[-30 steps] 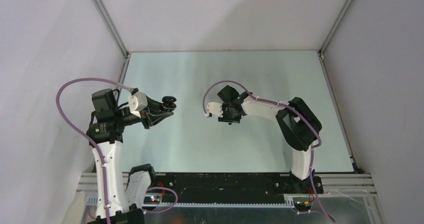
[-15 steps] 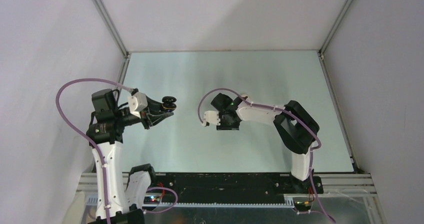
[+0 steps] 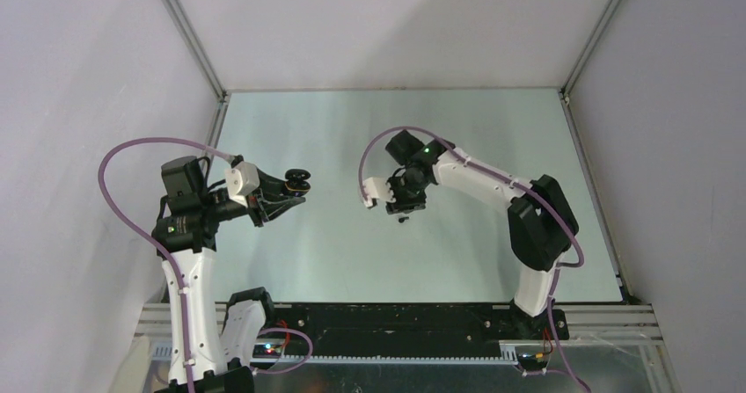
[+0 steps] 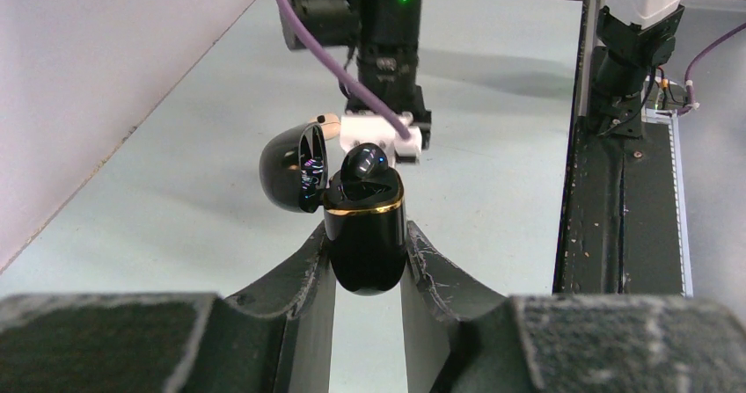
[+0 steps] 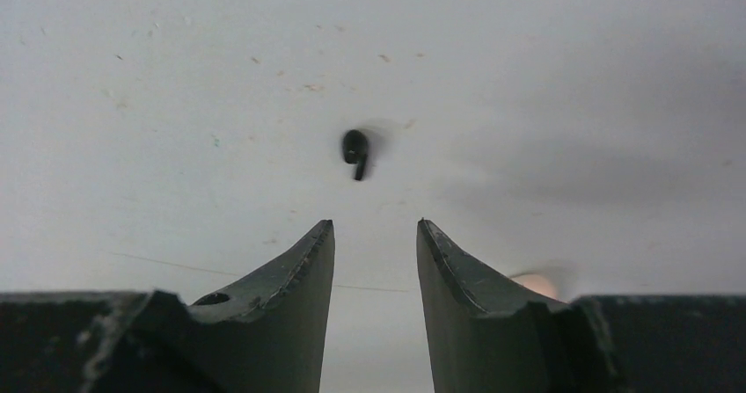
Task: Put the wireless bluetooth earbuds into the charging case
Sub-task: Adjust the left earbud at the center of the board, then pick up the left earbud from the center of the board.
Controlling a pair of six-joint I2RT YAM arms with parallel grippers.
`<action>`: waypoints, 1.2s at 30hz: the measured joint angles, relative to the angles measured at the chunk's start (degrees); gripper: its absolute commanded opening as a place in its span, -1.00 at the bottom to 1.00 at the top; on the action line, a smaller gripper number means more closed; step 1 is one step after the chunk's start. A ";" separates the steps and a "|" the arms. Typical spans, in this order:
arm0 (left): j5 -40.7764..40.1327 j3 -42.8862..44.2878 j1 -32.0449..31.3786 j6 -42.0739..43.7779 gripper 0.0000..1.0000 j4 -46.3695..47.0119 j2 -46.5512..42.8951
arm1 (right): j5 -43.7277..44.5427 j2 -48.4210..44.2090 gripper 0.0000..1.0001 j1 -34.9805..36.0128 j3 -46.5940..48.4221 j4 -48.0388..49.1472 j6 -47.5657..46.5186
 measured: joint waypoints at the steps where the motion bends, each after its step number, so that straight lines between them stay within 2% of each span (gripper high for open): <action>1: -0.02 0.00 0.00 0.02 -0.86 0.00 0.00 | -1.51 0.13 -0.11 -0.72 0.79 -0.13 -1.84; 5: -0.04 0.00 0.00 0.00 -0.86 0.00 -0.02 | -7.39 2.05 -0.11 -3.65 3.98 -2.84 -11.37; 12: -0.07 0.00 0.00 0.00 -0.86 0.00 -0.13 | -11.93 5.99 -0.11 -2.69 2.34 -5.38 -22.80; 22: -0.07 0.00 0.00 0.00 -0.86 0.00 -0.11 | -10.51 6.69 -0.11 -0.07 -0.42 -2.56 -26.62; 30: -0.09 0.00 0.00 0.00 -0.86 0.02 -0.13 | -7.21 12.31 -0.11 0.59 4.57 -5.53 -28.26; 36: -0.11 0.00 0.00 0.02 -0.86 0.02 -0.11 | -4.31 13.22 -0.11 0.83 6.67 -8.20 -29.83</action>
